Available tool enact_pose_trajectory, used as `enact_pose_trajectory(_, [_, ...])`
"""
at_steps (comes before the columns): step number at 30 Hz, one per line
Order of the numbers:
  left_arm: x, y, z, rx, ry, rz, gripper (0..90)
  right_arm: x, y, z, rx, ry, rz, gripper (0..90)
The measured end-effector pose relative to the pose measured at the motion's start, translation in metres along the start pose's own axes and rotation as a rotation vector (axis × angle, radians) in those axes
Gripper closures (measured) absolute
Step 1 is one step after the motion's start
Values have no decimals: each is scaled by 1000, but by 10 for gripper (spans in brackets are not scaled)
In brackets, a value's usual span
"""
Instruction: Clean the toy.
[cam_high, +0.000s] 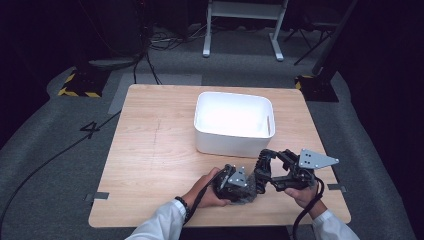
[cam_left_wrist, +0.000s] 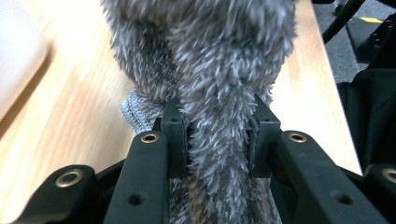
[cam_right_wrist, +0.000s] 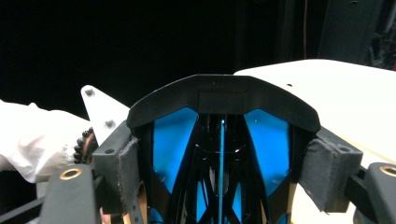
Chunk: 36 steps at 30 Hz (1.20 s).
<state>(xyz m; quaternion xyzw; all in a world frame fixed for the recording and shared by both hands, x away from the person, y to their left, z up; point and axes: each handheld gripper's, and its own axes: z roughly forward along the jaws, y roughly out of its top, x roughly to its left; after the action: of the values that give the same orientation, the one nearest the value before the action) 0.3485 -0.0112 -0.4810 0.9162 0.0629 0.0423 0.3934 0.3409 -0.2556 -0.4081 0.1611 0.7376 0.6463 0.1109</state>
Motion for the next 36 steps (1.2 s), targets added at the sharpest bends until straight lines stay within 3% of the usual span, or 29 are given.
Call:
enact_pose_trajectory(6, [8,-19,-28,35,65,-30,668,-6,-3,-10,6,-23,13,254])
enact_pose_trajectory(9, [13,-28,-38,59,69,-60,638,-10,-6,-14,26,-37,16,254])
enact_pose_trajectory(14, [17,-36,-38,103,65,-130,340,-16,-14,-15,67,-57,17,254])
enact_pose_trajectory(18, [16,-37,-40,70,97,-159,180,-18,-18,-14,96,-66,7,254])
enact_pose_trajectory(27, [10,-29,-60,-40,141,-160,169,-21,-20,-17,110,-69,15,254])
enact_pose_trajectory(36, [6,-48,-87,-43,199,-174,162,-24,-23,-26,122,-83,17,254])
